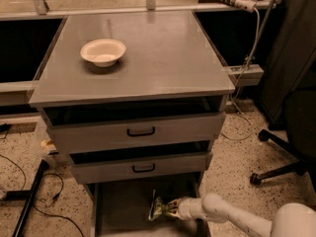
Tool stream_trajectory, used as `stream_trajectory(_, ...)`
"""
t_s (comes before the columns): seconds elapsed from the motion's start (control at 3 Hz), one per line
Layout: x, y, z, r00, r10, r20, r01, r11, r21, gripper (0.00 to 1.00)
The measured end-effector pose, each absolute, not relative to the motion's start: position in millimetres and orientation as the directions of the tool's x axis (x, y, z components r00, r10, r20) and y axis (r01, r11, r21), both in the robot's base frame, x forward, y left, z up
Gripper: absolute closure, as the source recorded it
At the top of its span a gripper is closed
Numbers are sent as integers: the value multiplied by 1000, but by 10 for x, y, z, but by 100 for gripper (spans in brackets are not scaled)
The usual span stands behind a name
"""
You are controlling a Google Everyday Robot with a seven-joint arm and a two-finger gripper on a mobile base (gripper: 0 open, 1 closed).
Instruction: Place green jalapeno chip bag into bottom drawer
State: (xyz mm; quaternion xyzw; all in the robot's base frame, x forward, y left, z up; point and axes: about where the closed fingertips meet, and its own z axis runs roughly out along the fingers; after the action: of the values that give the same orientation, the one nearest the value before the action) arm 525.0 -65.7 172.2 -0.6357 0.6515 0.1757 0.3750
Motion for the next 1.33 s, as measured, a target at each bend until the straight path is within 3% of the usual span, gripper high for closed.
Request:
stream_trajectory(0.33, 5140, -592, 1577, 127, -691, -711, -972, 58, -229, 100)
stream_trajectory(0.67, 5134, -587, 1578, 127, -690, -712, -972, 56, -227, 82)
stream_trajectory(1.33, 5133, -586, 1578, 127, -690, -712, -972, 56, -227, 34)
